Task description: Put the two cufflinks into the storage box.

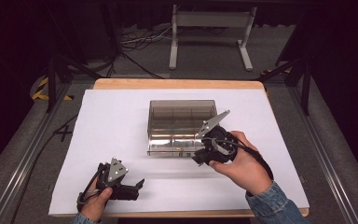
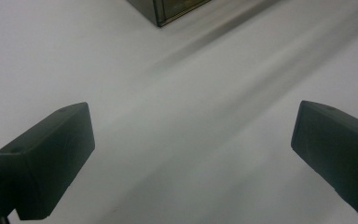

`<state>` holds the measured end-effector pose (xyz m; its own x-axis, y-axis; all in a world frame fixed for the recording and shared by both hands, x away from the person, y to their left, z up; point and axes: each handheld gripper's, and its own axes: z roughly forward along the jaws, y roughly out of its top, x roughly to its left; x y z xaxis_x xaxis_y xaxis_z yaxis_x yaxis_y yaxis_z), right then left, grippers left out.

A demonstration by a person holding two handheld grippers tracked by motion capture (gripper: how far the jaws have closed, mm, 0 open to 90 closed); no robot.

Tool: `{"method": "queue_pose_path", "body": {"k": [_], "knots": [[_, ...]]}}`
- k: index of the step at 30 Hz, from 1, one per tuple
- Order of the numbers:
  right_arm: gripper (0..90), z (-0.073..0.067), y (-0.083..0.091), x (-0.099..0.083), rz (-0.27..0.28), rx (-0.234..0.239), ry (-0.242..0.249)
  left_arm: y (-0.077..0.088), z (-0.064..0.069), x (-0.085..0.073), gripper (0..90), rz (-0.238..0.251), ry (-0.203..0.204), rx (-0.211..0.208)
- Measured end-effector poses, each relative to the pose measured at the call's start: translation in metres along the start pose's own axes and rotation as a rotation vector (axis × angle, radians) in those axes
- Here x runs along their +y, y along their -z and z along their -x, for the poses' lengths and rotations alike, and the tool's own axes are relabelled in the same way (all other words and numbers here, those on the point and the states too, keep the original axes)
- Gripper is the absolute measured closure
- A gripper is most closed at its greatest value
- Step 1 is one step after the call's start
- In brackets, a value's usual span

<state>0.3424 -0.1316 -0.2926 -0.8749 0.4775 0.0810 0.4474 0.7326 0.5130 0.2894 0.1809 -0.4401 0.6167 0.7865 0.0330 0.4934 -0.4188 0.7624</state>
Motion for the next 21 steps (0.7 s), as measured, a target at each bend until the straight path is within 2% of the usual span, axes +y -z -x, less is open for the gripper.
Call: {"method": "queue_pose_path", "body": {"k": [21], "knots": [[78.1, 0.024, -0.009, 0.03, -0.036, -0.029, -0.027, 0.003, 0.001, -0.001, 0.0, 0.009, -0.002, -0.007]]}}
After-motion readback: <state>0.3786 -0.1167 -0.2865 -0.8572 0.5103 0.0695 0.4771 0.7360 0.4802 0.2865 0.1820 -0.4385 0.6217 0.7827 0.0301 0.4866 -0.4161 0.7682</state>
